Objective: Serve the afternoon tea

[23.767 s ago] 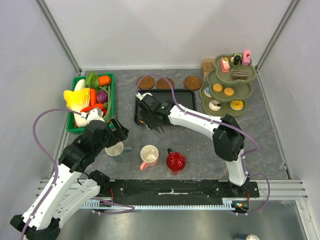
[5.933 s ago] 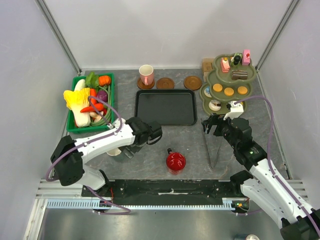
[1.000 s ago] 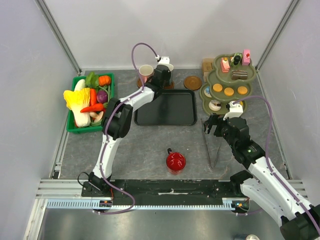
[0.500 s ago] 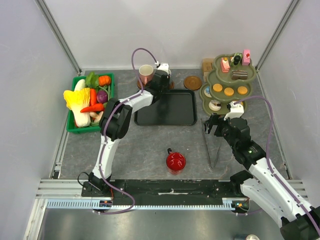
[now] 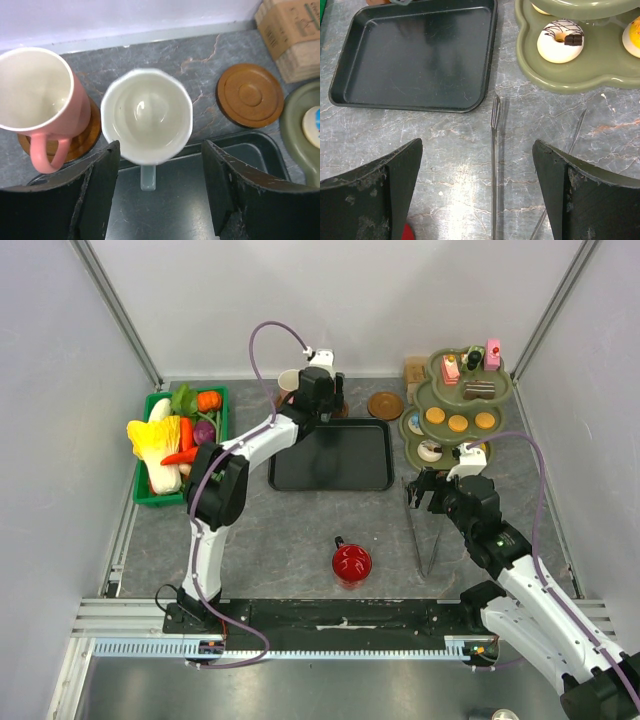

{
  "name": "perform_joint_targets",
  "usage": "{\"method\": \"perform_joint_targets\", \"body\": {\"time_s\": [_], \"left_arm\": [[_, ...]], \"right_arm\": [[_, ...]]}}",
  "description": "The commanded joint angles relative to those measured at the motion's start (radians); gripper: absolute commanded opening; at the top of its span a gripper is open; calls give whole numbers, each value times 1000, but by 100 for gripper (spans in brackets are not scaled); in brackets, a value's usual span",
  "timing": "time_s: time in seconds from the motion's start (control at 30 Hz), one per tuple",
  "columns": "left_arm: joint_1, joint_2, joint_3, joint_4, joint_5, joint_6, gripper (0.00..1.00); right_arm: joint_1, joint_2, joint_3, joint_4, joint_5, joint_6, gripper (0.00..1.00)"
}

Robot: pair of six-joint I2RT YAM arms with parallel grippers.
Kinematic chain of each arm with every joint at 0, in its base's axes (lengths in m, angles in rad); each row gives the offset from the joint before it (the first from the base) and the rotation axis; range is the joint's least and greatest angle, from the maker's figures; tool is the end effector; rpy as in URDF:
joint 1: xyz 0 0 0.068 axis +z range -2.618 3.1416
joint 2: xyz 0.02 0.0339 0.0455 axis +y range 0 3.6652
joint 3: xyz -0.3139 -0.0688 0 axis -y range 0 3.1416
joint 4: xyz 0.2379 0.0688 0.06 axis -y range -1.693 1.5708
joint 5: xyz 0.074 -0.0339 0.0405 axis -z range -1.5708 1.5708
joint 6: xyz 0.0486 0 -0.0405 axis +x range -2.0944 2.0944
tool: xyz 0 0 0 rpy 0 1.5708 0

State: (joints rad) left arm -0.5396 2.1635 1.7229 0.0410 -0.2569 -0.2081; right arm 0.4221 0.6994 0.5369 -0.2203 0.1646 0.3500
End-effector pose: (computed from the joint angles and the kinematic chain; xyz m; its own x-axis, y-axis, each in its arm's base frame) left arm 0.4761 -0.2708 0.2796 -0.3878 -0.0007 -0.9218 0.2208 0.9708 -0.0936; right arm 0.1286 0.0490 0.2907 -0.4111 0.1862 -0.8924 -0.1325 0.9563 0.2606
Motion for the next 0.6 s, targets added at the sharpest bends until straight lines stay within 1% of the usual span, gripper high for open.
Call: {"method": "perform_joint_targets", "body": {"time_s": [0.0, 0.1, 0.2, 0.27, 0.33, 0.37, 0.4, 0.43, 0.47, 0.57], "left_arm": [[-5, -90, 14, -3, -15, 9, 73], [-6, -100, 12, -21, -13, 9, 76], [-5, -103, 15, -26, -10, 4, 77], [-5, -97, 26, -61, -10, -8, 77], [-6, -99, 23, -119, -24, -43, 74], [-10, -109, -5, -134, -27, -80, 73], [-8, -131, -47, -119, -1, -99, 73], [-13, -146, -121, -81, 16, -108, 72], [-17, -155, -162, -47, 16, -114, 73], [-28, -139, -181, -10, 15, -116, 72]], "right_arm": [[6, -18, 12, 18, -10, -3, 98], [3, -20, 12, 19, -11, -3, 98], [3, -24, 12, 18, -10, -3, 98], [6, -24, 11, 21, -8, -3, 98], [4, -21, 11, 21, -7, -3, 98], [4, -20, 9, 21, -4, -3, 98], [4, -18, 9, 21, -2, -3, 98], [7, -15, 9, 22, -2, -3, 98], [4, -12, 11, 27, -4, -5, 98], [6, -8, 11, 29, -8, -6, 98]]}}
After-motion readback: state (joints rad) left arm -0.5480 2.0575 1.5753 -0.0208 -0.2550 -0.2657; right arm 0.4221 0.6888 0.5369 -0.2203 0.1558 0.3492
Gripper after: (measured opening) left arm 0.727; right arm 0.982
